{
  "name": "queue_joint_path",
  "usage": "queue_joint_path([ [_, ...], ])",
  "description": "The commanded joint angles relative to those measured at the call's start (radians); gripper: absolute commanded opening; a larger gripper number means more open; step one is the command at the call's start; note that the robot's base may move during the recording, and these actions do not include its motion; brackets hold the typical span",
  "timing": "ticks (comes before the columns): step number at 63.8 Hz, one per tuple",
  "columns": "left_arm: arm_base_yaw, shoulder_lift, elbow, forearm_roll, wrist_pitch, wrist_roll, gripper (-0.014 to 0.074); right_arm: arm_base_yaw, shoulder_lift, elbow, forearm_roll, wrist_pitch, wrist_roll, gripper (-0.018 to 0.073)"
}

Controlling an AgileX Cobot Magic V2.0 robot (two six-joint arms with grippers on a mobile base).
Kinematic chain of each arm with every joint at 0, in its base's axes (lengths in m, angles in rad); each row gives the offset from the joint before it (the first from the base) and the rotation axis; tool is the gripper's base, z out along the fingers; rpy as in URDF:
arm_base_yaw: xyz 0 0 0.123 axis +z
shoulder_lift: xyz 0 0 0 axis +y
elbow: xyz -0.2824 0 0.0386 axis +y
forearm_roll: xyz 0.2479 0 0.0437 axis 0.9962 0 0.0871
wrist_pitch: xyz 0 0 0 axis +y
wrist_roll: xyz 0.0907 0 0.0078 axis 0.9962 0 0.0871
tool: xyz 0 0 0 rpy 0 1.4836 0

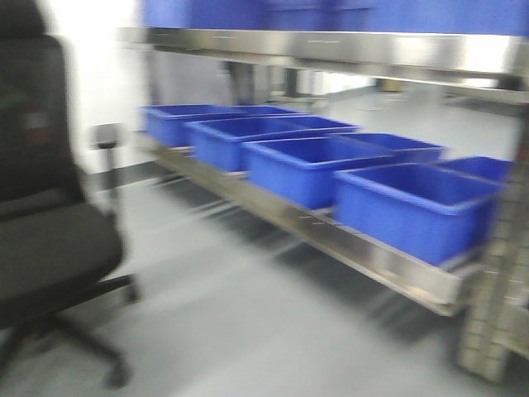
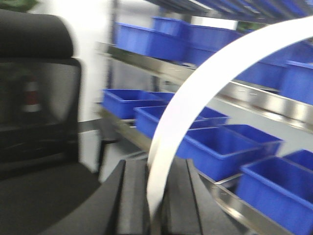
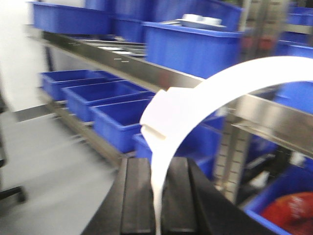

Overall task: Grab PVC pipe and place in blue bin
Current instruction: 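Drive the base up to the metal shelf of blue bins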

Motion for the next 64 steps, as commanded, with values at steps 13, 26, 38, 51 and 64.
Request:
queue_joint_path([
  [13,0.0,-0.003,-0.003,-0.004,-0.023,-0.004,-0.0111,0.0,-0.001,-0.002,-0.003,-0.031,-0.008,-0.0169],
  [26,0.0,-0.003,-0.003,-0.004,-0.023,-0.004,-0.0111,0.0,-0.001,-0.002,-0.003,-0.031,-0.008,-0.0169],
  [38,0.0,-0.003,-0.003,-0.004,-0.026,-0.004,-0.0111,0.0,-0.001,-0.002,-0.003,-0.031,-0.008,-0.0169],
  [51,0.0,-0.003,-0.003,-0.004,-0.026,-0.004,-0.0111,0.0,-0.001,-0.002,-0.003,-0.031,-0.008,-0.0169],
  [64,0.0,-0.003,-0.003,-0.004,-0.026,-0.004,-0.0111,0.0,-0.001,-0.002,-0.003,-0.031,-0.008,-0.0169],
])
